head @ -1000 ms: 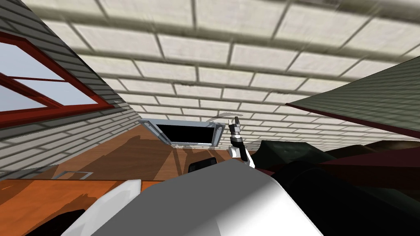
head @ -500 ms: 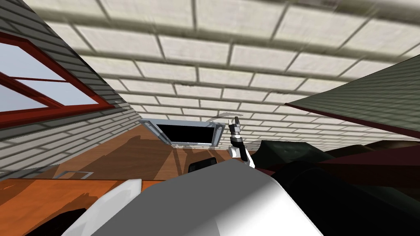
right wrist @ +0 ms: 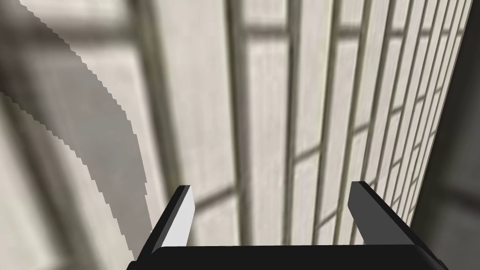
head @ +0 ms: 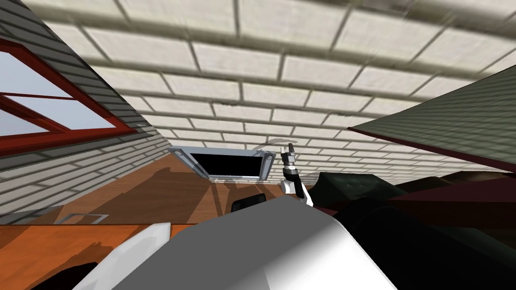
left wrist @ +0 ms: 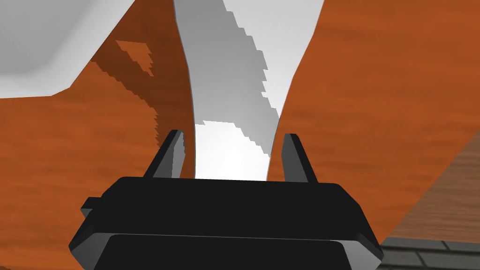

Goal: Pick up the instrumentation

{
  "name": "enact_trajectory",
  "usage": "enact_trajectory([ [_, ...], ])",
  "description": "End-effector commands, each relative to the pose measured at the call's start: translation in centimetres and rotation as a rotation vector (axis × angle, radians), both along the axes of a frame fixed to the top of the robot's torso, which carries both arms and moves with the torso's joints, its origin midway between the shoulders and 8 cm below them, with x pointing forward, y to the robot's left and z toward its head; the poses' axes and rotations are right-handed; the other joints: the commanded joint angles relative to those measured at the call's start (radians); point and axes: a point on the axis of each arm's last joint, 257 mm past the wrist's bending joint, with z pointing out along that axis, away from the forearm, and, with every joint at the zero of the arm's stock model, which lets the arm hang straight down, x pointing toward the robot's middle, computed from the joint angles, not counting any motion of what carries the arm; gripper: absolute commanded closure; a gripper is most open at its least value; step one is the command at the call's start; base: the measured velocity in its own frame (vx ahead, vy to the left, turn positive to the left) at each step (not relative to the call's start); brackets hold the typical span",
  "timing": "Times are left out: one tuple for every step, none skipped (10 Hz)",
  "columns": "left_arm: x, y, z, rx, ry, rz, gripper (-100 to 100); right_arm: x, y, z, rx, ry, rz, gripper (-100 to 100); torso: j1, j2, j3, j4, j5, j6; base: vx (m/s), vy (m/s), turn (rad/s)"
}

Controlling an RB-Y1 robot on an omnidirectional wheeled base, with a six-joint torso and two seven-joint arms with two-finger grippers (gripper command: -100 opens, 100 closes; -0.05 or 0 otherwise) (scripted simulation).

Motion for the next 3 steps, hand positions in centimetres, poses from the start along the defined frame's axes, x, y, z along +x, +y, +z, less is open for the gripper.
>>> enact_trajectory([
  [-0.63,0.47,0.95,-0.002,0.002,0.005,100,0.00,0.00,0.00,0.000,0.000,0.000,0,0.000,0.000,0.000,0.000,0.000,0.000,0.019,-0.042,-0.037],
  [-0.36,0.35,0.61,0.000,0.001,0.003,100,0.00,0.00,0.00,0.000,0.000,0.000,0,0.000,0.000,0.000,0.000,0.000,0.000,0.007,-0.018,-0.001],
  [-0.41,0.35,0.69,-0.001,0.001,0.003,0,0.00,0.00,0.00,0.000,0.000,0.000,0,0.001,0.000,0.000,0.000,0.001,0.000,0.000,0.000,0.000],
])
